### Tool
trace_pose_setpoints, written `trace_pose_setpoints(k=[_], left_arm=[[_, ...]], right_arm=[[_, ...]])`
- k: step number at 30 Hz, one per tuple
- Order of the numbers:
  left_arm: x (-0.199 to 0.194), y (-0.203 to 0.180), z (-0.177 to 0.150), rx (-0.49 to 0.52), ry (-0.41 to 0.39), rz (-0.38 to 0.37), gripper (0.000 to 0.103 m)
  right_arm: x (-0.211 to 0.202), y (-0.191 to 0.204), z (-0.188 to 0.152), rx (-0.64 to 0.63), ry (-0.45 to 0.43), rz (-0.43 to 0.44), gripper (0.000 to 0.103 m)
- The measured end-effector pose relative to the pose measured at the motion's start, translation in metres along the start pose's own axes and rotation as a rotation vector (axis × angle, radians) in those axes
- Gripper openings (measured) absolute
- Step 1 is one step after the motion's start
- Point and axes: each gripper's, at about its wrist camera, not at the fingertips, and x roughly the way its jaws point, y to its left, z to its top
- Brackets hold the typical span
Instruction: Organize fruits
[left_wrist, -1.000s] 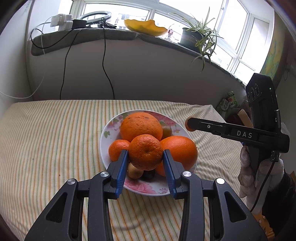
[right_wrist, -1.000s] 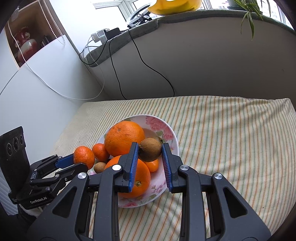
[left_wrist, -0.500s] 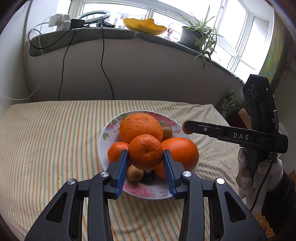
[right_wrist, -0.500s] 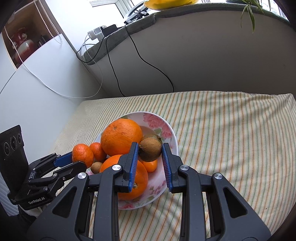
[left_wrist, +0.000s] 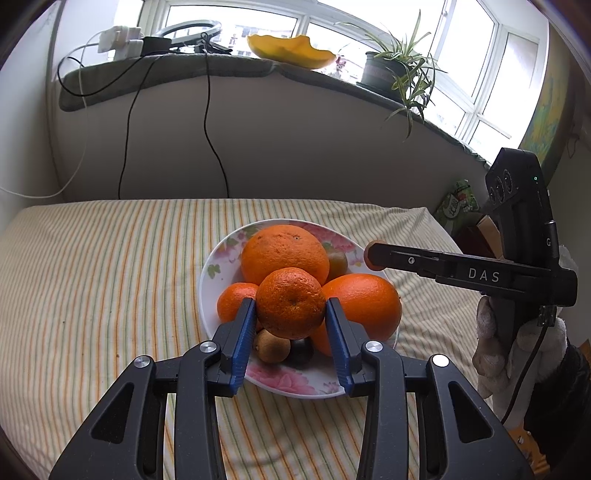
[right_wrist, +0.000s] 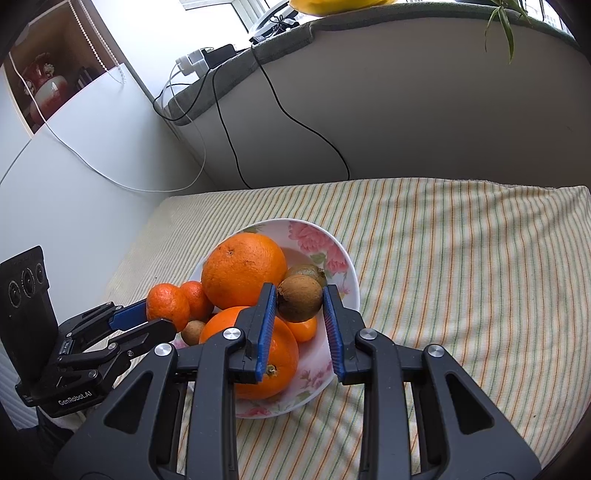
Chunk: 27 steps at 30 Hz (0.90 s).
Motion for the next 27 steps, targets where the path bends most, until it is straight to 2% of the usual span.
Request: trace_pose_setpoints(k=[13, 16, 17, 22, 24, 27], left_arm=[[-0.0002, -0.0036, -0.0004, 0.007, -0.001, 0.008, 0.037], [-0.0001, -0.0054, -0.0009, 0.009, 0.0, 0.011, 0.039], [-0.0009, -0.0059, -0.0011, 0.01, -0.005, 0.012, 0.044], [-0.0054, -0.009, 0.0007, 0.023, -0.024, 0.018, 0.058], [-0.0068, -0.0086, 0.001, 0.021, -0.029, 0.018, 0.058], [-0.0071, -0.0084, 0.0012, 0.021, -0.027, 0.023, 0.061]], right_arm=[[-0.0004, 0.0024, -0.0002, -0.007, 0.006, 0.006, 0.028], [-0.0016, 0.0033, -0.0004, -0.011, 0.003, 0.004, 0.045], [-0.0027, 0.0037, -0.0004, -0.012, -0.002, 0.003, 0.052], [-0.0065, 0.0054, 0.0003, -0.014, -0.009, 0.0, 0.059], [-0.0076, 0.0062, 0.0003, -0.017, -0.013, -0.006, 0.065], [-0.0092, 0.0078, 0.0, -0.02, -0.013, -0.006, 0.066]])
